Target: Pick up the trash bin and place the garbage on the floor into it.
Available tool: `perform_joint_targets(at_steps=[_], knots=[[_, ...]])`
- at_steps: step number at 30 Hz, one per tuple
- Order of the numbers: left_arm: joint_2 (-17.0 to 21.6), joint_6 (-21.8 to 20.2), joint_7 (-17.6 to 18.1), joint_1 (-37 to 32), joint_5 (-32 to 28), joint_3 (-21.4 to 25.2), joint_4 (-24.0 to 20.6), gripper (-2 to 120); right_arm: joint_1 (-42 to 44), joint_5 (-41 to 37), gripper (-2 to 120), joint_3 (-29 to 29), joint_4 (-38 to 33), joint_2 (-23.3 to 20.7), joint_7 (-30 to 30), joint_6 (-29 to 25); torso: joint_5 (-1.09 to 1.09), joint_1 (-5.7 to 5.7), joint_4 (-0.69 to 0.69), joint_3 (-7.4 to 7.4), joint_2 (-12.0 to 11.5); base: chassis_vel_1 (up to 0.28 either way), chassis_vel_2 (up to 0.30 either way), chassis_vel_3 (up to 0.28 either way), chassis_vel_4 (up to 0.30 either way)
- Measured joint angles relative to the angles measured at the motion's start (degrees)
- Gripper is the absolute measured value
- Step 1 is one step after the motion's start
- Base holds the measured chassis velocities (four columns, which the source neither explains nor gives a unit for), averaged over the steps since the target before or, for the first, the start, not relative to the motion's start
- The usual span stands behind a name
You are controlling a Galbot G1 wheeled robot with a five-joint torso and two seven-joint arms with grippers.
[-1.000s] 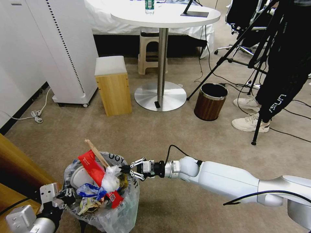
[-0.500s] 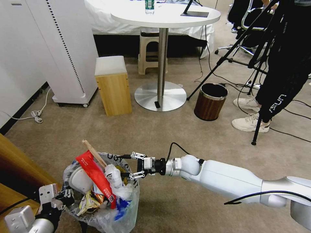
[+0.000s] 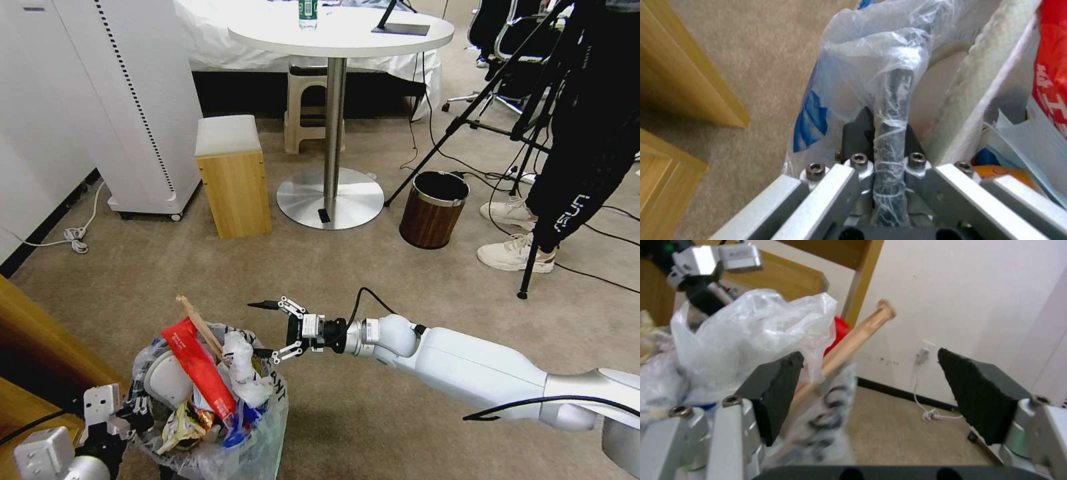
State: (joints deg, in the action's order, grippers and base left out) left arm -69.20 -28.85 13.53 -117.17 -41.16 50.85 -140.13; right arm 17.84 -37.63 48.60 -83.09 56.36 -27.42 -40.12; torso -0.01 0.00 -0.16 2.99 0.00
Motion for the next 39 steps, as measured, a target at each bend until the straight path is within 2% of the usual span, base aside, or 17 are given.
perform_joint_targets(at_steps=[13,20,32,39], knots=[[0.9,-0.3,0.1,-0.3,-1.0,-0.5,-0.2,0,0.8,0.5,68,-1.4,0.9,-0.1,-0.2,0.0,0.01,0.0,-0.01,0.0,0.0,0.0,0.0,0.0,0.0],[0.7,-0.3,0.0,0.5,-1.3,-0.8,-0.1,0,-2.6,0.1,66,1.5,2.1,1.4,-0.2,0.7,0.01,0.0,0.01,0.0,0.0,0.0,0.0,0.0,0.0],[1.1,-0.3,0.4,2.3,-2.9,-0.9,0.6,0,-9.7,-1.7,59,10.2,4.4,2.0,-0.9,1.3,0.0,0.0,0.01,0.0,0.0,0.0,0.0,0.0,0.0],[1.3,-0.3,0.6,3.5,-3.2,-1.1,2.0,0,-10.1,-3.1,54,10.0,2.4,0.6,-1.0,1.4,0.01,0.0,0.0,0.0,0.0,0.0,0.0,0.0,0.0]])
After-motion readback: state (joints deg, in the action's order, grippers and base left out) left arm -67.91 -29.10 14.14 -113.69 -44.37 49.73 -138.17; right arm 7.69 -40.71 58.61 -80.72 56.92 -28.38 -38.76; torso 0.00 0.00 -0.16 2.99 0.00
